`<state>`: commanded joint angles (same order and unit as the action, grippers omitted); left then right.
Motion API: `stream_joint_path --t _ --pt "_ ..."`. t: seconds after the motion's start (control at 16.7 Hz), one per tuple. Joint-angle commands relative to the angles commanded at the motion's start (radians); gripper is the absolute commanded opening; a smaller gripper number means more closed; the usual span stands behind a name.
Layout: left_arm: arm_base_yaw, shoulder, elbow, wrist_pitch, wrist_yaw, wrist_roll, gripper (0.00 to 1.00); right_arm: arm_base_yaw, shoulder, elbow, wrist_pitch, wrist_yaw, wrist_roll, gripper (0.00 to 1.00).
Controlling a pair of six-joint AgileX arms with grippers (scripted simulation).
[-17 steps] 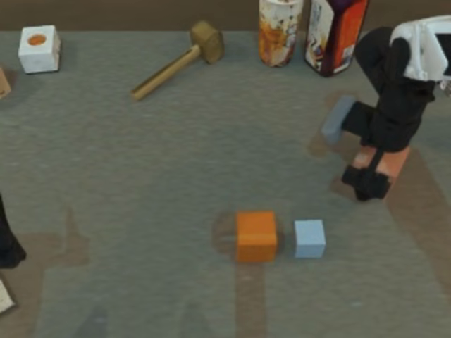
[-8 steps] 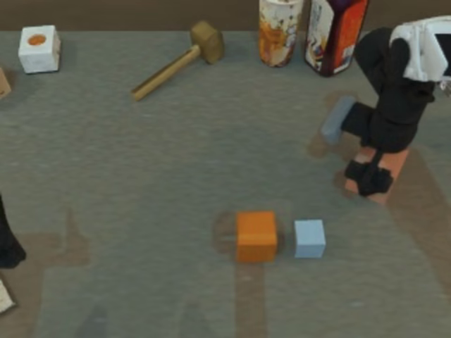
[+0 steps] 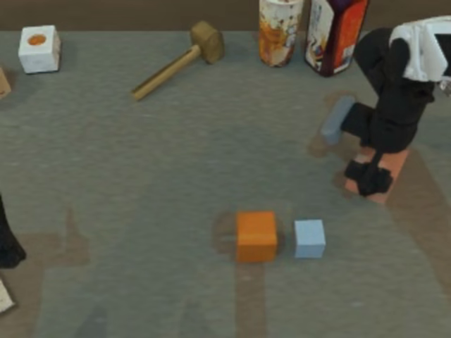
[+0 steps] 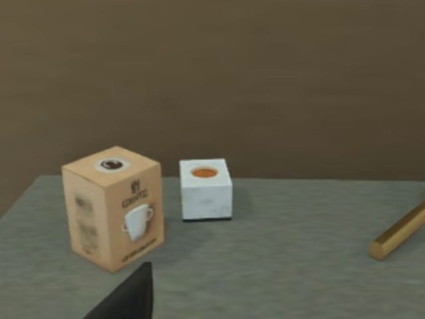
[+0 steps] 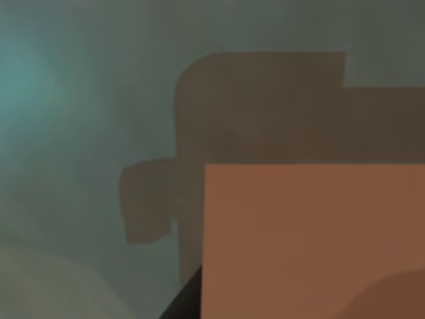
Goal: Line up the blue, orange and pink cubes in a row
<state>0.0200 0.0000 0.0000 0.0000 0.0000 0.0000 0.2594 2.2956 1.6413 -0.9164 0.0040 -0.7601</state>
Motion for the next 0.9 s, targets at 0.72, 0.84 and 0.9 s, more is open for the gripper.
stream_joint_path --t 0.72,0.84,0.9 --pt "0.000 0.000 0.000 0.000 0.000 0.000 1.00 0.005 -0.073 0.125 -0.206 -0.004 0.002 0.00" --pt "0.000 0.000 0.000 0.000 0.000 0.000 1.00 0.007 -0.092 0.151 -0.241 -0.004 0.002 0.00" --pt "0.000 0.000 0.000 0.000 0.000 0.000 1.00 0.007 -0.094 0.153 -0.243 -0.004 0.002 0.00"
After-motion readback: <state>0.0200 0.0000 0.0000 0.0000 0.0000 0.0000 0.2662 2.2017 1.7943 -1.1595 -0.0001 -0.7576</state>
